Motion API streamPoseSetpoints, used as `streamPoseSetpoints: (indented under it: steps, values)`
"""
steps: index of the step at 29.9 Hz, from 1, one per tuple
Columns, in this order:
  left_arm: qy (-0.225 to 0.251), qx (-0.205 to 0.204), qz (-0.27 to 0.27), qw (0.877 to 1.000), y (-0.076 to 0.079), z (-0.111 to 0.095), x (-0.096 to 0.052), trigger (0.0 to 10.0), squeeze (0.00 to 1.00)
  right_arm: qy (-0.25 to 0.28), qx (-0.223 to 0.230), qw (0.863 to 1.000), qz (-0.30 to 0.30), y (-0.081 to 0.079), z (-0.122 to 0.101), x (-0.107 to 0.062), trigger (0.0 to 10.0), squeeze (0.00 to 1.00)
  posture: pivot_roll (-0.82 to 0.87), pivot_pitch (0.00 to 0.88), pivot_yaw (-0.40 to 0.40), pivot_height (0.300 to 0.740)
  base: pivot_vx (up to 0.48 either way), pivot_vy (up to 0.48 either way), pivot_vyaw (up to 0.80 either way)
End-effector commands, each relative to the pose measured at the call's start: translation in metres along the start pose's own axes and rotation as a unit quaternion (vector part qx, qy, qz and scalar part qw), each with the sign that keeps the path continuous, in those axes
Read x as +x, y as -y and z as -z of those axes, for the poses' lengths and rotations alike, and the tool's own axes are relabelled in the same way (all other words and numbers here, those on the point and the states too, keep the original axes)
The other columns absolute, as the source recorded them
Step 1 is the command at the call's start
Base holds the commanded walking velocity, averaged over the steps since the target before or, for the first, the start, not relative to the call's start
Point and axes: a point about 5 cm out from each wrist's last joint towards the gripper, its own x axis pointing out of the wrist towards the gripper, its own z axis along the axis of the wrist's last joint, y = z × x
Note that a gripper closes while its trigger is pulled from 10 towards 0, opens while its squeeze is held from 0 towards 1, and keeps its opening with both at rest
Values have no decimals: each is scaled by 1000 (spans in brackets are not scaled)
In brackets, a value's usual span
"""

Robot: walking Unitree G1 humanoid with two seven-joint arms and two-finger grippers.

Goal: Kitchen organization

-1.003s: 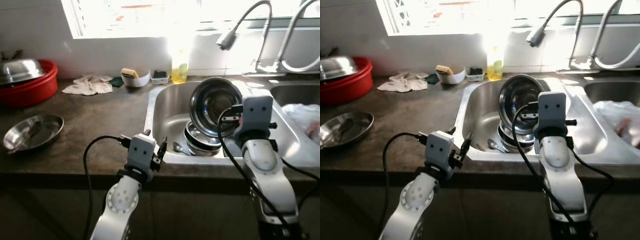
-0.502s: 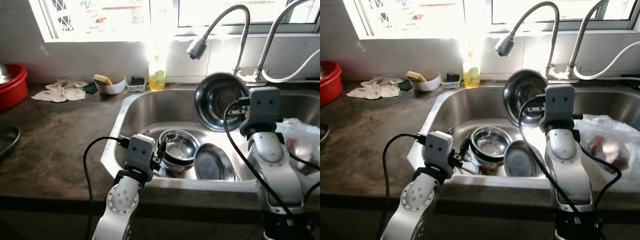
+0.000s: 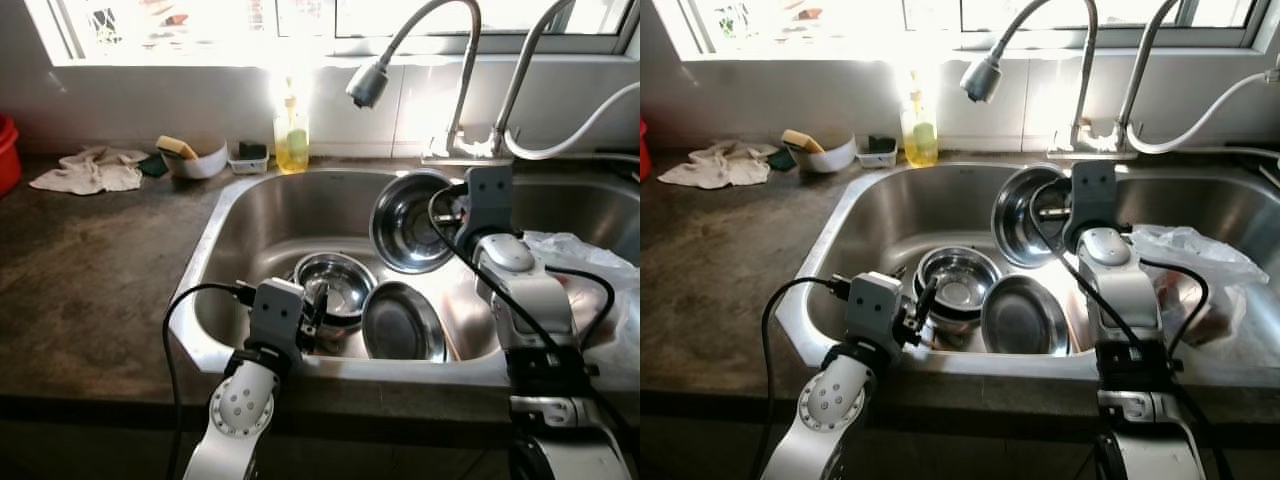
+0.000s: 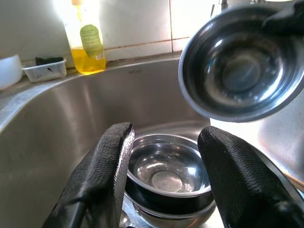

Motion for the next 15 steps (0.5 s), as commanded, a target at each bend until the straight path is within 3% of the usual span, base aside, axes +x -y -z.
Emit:
streamPoseSetpoints:
  steps: [1, 7, 15]
  values:
    - [2, 2, -6, 1000, -2, -4, -3, 10000, 0, -9, 7, 1000, 3, 4, 1, 8, 10000, 0, 71, 62, -31, 740, 0, 0, 0]
    - [0, 4, -17, 1000, -4, -5, -7, 10000, 0, -68, 19, 997, 15, 8, 16, 23, 10000, 0, 84, 96, -35, 740, 0, 0, 0]
    - [-8, 3, -20, 1000, -4, -6, -14, 10000, 0, -144, 48, 988, 33, 12, 43, 26, 10000, 0, 95, 133, -34, 740, 0, 0, 0]
